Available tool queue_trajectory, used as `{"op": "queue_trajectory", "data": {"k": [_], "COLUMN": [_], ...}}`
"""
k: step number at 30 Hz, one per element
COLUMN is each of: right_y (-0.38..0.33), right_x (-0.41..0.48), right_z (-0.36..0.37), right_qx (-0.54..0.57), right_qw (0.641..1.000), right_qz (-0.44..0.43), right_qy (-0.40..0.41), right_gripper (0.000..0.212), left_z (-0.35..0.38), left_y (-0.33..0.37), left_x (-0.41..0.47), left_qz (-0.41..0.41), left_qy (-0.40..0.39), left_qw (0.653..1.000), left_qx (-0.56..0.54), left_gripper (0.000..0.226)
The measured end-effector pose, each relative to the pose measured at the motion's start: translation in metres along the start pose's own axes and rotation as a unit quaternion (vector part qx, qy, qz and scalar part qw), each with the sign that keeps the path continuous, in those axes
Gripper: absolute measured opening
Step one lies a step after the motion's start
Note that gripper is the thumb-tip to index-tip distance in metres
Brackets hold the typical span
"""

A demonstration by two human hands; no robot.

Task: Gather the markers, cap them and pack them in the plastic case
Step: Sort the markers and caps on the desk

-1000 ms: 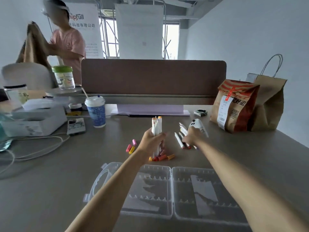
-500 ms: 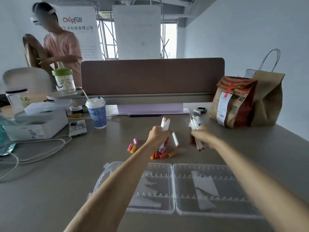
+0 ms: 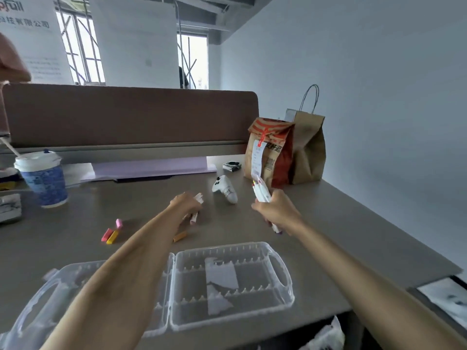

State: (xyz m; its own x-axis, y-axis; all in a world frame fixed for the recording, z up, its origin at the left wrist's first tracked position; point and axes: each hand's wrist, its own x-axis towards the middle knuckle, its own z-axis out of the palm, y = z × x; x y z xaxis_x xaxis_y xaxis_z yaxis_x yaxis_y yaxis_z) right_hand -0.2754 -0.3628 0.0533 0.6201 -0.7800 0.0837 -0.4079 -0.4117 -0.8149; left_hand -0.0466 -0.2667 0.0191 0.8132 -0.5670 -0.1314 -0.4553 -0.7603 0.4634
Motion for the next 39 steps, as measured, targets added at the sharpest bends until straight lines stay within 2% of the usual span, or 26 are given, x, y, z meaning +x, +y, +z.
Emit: {"op": "queue_trajectory", "data": {"k": [4,6,9,13,15,17,21,26,32,36,39], "right_y": [0.01,0.011,0.015,0.025,0.032,0.041,0.065,0.088,0.116,0.12,0.117], "right_x": [0.001,0.001,-0.001,-0.012,-0.021,-0.034,-0.05,-0.044,-0.022,-0.01,-0.001], "right_z": [-0.016,-0.02,-0.025,-0.038,-0.049,-0.062,-0.087,-0.108,-0.122,-0.127,-0.126], "right_qx": [0.035,0.078,0.141,0.195,0.203,0.196,0.158,0.106,-0.014,-0.083,-0.112], "right_qw": [0.999,0.996,0.986,0.971,0.965,0.966,0.974,0.975,0.979,0.975,0.971], "right_qz": [0.014,0.015,0.012,0.006,0.021,0.033,0.06,0.129,0.185,0.199,0.21], "right_qy": [0.022,0.043,0.084,0.139,0.162,0.165,0.149,0.144,0.084,0.058,0.029], "right_gripper": [0.012,0.007,0.007,0.013,0.017,0.015,0.004,0.002,0.025,0.02,0.017], "left_z": [0.002,0.002,0.005,0.024,0.037,0.05,0.076,0.1,0.119,0.121,0.125], "left_y": [0.017,0.031,0.061,0.105,0.123,0.139,0.163,0.192,0.203,0.201,0.205], "left_x": [-0.006,-0.02,-0.056,-0.102,-0.12,-0.136,-0.149,-0.151,-0.124,-0.113,-0.105], "left_qz": [0.032,0.064,0.114,0.198,0.229,0.25,0.25,0.179,0.15,0.137,0.134], "left_qy": [-0.018,-0.014,-0.018,-0.089,-0.12,-0.132,-0.143,-0.14,-0.131,-0.157,-0.164], "left_qw": [0.991,0.974,0.936,0.865,0.836,0.828,0.833,0.884,0.949,0.961,0.968], "left_qx": [-0.131,-0.218,-0.334,-0.453,-0.483,-0.484,-0.473,-0.409,-0.242,-0.18,-0.137], "left_gripper": [0.037,0.037,0.026,0.023,0.022,0.026,0.023,0.023,0.032,0.026,0.031]}}
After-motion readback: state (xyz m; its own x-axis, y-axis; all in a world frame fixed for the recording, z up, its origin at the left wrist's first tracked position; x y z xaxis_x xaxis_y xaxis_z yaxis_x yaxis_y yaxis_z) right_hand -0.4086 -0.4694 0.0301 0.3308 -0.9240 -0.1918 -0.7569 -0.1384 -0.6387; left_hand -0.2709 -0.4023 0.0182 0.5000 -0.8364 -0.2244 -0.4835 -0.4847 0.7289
